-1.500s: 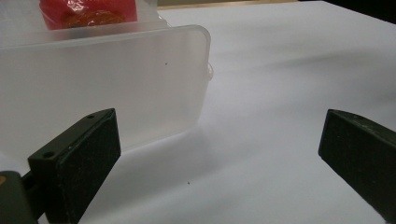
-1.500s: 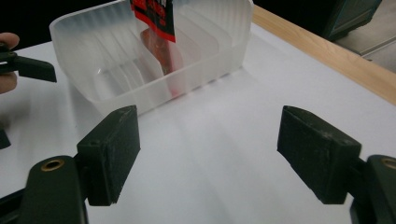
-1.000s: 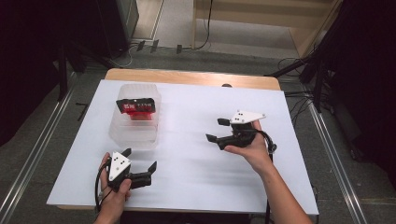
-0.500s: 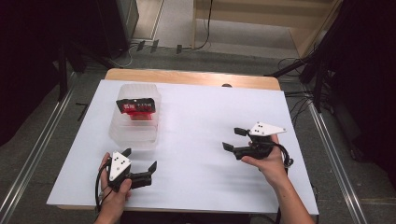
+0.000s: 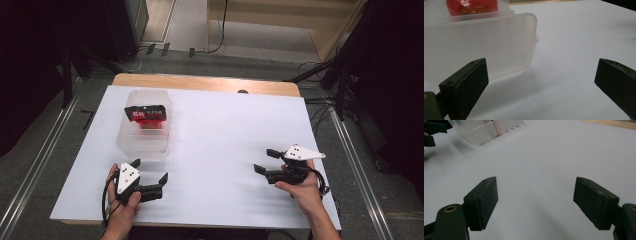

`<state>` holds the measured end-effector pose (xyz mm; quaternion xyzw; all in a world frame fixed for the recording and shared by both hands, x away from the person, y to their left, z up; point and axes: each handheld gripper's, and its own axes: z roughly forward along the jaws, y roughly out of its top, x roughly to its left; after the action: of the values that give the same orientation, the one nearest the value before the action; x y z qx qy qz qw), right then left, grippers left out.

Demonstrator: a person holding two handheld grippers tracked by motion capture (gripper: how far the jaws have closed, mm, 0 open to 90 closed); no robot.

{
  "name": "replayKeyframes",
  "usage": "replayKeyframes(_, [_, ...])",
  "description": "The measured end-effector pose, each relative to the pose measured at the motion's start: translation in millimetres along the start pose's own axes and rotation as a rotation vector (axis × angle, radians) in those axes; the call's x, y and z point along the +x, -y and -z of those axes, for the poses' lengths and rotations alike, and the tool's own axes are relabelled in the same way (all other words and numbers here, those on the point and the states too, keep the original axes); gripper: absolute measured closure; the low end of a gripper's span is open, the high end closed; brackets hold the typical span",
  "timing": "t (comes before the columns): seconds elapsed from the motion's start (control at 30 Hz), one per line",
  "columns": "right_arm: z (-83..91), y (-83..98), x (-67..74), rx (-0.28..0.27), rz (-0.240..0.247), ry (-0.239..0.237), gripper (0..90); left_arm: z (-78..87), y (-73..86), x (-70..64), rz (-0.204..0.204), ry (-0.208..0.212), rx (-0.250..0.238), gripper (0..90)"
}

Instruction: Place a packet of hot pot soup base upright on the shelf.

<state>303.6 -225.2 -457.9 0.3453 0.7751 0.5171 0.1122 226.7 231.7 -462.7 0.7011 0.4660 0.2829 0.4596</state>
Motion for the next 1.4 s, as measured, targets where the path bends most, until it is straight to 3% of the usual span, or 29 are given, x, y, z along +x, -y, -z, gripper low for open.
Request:
replayKeyframes(0.83, [80.2, 65.0, -15.9, -0.051, -0.117, 0.147, 21.1, -0.4, 0.0, 0.3, 0.008, -0.009, 0.000, 0.0])
replayKeyframes(1.13, [103.0, 80.6, -24.0, -0.120, -0.183, 0.199, 22.4, -0.8, -0.2, 0.4, 0.009, -0.017, 0.002, 0.0])
replayKeyframes(1.2, [103.0, 80.3, -24.3, -0.106, -0.177, 0.224, 22.6, -0.7, -0.3, 0.7, 0.013, -0.015, 0.003, 0.0])
replayKeyframes(1.4, [99.8, 80.4, -20.7, -0.079, -0.135, 0.236, 24.5, -1.2, -0.5, 0.8, 0.008, -0.017, 0.003, 0.0])
